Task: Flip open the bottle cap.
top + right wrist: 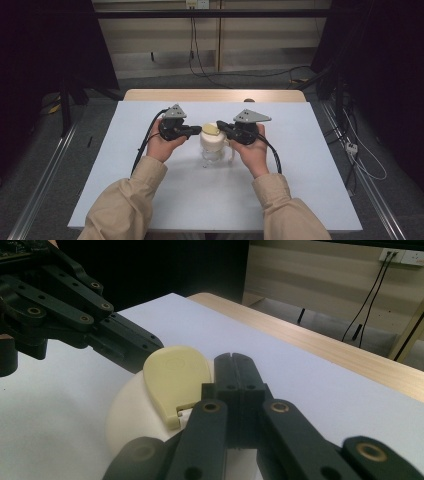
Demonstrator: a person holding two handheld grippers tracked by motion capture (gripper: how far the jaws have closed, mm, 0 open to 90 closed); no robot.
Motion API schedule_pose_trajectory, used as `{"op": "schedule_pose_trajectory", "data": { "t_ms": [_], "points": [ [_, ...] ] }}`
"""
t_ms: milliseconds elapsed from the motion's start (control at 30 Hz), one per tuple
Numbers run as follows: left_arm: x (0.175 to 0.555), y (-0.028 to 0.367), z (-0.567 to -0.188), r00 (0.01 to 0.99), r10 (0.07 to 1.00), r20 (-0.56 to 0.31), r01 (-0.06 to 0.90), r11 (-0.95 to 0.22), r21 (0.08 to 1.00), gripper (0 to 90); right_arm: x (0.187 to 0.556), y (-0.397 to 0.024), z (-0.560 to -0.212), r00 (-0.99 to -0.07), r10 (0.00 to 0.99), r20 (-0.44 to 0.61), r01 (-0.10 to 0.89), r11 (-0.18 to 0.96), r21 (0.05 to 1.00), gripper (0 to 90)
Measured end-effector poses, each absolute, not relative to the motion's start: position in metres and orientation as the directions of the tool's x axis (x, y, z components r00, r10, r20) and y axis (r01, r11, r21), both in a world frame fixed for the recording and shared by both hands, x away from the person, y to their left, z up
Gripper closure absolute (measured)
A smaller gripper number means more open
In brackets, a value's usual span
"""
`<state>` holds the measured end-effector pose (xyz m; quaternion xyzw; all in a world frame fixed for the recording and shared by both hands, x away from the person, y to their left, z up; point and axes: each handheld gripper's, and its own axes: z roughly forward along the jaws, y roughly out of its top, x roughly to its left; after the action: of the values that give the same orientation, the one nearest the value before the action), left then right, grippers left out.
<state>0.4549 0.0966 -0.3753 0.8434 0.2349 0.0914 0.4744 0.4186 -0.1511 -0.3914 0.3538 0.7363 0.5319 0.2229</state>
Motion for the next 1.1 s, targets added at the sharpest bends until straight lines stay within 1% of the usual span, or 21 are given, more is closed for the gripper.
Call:
{"op": "schedule_pose_trajectory", "data": {
  "t_ms": [67,167,233,300,500,667,700,733,767,800,833,900,933,1000,1067,1100],
  "points": [
    [0.456,0.096,-0.375,0.873,0.482,-0.067,0.307,-0.438,0.845,90.0,0.419,-0.151,-0.392,-0.650,0.758,0.050,0.284,0.181,0.941,90.0],
    [0.456,0.094,-0.372,0.878,0.477,-0.046,0.301,-0.473,0.828,90.0,0.418,-0.152,-0.393,-0.649,0.758,0.068,0.287,0.162,0.944,90.0],
    [0.456,0.092,-0.371,0.875,0.481,-0.051,0.308,-0.474,0.825,90.0,0.419,-0.152,-0.393,-0.649,0.758,0.065,0.286,0.165,0.944,90.0],
    [0.456,0.091,-0.370,0.876,0.480,-0.041,0.302,-0.480,0.824,90.0,0.420,-0.152,-0.391,-0.649,0.757,0.078,0.306,0.166,0.937,90.0],
    [0.455,0.093,-0.369,0.880,0.471,-0.058,0.313,-0.483,0.818,90.0,0.419,-0.152,-0.392,-0.644,0.762,0.073,0.302,0.165,0.939,90.0],
    [0.456,0.094,-0.371,0.874,0.478,-0.083,0.328,-0.456,0.827,90.0,0.419,-0.152,-0.392,-0.642,0.763,0.078,0.305,0.160,0.939,90.0],
    [0.456,0.095,-0.370,0.869,0.487,-0.088,0.324,-0.427,0.844,90.0,0.419,-0.152,-0.392,-0.641,0.763,0.083,0.310,0.158,0.938,90.0],
    [0.457,0.099,-0.365,0.874,0.436,-0.215,0.351,-0.262,0.899,90.0,0.419,-0.152,-0.392,-0.644,0.760,0.085,0.308,0.156,0.939,90.0],
    [0.454,0.091,-0.353,0.895,0.389,-0.220,0.325,-0.229,0.918,90.0,0.419,-0.151,-0.393,-0.645,0.759,0.090,0.307,0.150,0.940,90.0],
    [0.448,0.074,-0.342,0.915,0.388,-0.109,0.256,-0.351,0.901,90.0,0.419,-0.151,-0.393,-0.640,0.763,0.092,0.311,0.148,0.939,90.0],
    [0.447,0.059,-0.336,0.923,0.379,-0.069,0.234,-0.410,0.882,90.0,0.419,-0.150,-0.393,-0.639,0.765,0.082,0.305,0.153,0.940,90.0],
    [0.448,0.045,-0.329,0.926,0.374,-0.054,0.220,-0.417,0.882,90.0,0.418,-0.150,-0.392,-0.634,0.768,0.086,0.310,0.151,0.939,90.0],
    [0.449,0.045,-0.327,0.922,0.380,-0.070,0.231,-0.399,0.887,90.0,0.417,-0.149,-0.392,-0.631,0.772,0.076,0.307,0.159,0.938,90.0],
    [0.451,0.049,-0.328,0.915,0.398,-0.068,0.243,-0.408,0.880,90.0,0.418,-0.150,-0.391,-0.632,0.771,0.077,0.309,0.160,0.937,90.0],
    [0.452,0.058,-0.330,0.905,0.422,-0.050,0.254,-0.444,0.859,90.0,0.417,-0.150,-0.392,-0.636,0.769,0.065,0.301,0.169,0.938,90.0],
    [0.453,0.065,-0.332,0.900,0.431,-0.056,0.265,-0.443,0.857,90.0,0.418,-0.150,-0.392,-0.637,0.768,0.067,0.299,0.166,0.940,90.0]
  ]
}}
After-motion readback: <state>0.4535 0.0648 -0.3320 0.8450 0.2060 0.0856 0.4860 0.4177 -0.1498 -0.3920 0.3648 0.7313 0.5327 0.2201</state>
